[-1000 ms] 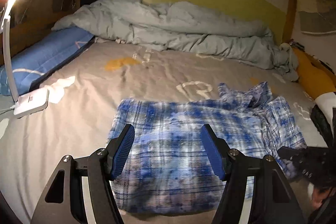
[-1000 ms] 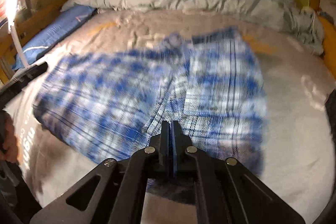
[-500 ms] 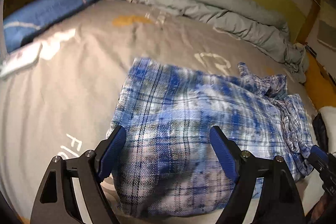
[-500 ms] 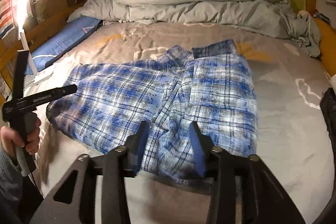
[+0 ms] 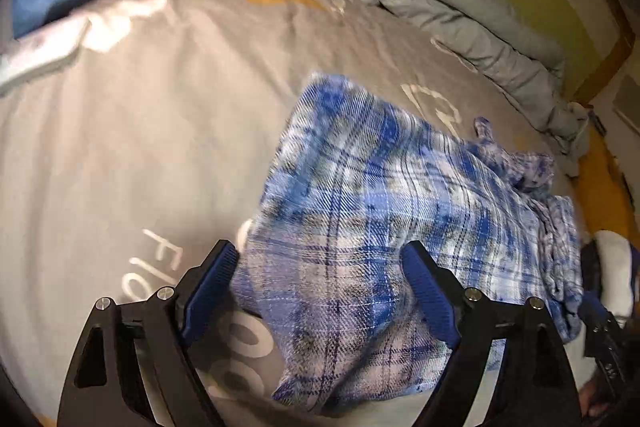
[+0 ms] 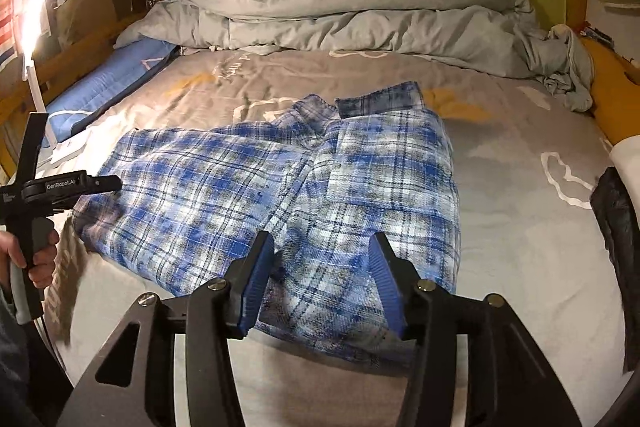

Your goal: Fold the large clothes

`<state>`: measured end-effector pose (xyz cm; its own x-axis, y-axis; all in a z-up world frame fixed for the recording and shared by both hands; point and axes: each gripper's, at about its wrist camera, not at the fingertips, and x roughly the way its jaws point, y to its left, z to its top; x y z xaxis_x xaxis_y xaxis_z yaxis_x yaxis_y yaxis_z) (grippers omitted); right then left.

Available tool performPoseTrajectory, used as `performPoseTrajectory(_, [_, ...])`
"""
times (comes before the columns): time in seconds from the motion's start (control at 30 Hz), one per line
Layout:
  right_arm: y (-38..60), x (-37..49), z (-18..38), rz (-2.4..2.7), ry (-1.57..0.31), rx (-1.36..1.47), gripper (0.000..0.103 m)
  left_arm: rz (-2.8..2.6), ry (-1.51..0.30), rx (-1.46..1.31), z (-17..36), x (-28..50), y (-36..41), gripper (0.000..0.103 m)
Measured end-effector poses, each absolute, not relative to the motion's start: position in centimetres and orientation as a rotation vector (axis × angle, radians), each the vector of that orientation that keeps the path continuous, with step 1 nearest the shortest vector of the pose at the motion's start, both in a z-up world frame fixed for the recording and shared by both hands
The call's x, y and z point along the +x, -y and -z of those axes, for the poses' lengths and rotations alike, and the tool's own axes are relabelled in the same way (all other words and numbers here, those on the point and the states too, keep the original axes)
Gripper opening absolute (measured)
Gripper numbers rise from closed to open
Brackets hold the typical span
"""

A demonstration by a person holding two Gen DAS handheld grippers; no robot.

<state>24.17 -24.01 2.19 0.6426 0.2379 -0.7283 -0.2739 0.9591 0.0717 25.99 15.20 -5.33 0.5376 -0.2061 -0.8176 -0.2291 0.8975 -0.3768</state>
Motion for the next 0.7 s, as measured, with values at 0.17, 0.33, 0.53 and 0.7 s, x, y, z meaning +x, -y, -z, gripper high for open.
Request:
performPoseTrajectory(0.17, [23.2,24.1,-2.2,-0.306,-0.819,-0.066,0.048,0.073,-0.982,-0.569,5.9,26.1,-15.7,0.048])
performPoseTrajectory(0.33, [22.5,24.1,-1.7,-0.316,-0.827,-0.064,0.048,0.113,-0.944,-0.574,5.6,26.1,-14.9,0.016])
performPoseTrajectory(0.53, [22.5,24.4,-1.0,-0.3,-0.852,-0.072,0.048,0.156,-0.824,-0.513,0.3,25.3,-12.8,0.013])
performPoseTrajectory(0.7, [23.8,24.0,-1.8,-0.28,-0.838,-0.057,0.052,0.244,-0.743,-0.405,-5.7,25.0,-8.0,0.012])
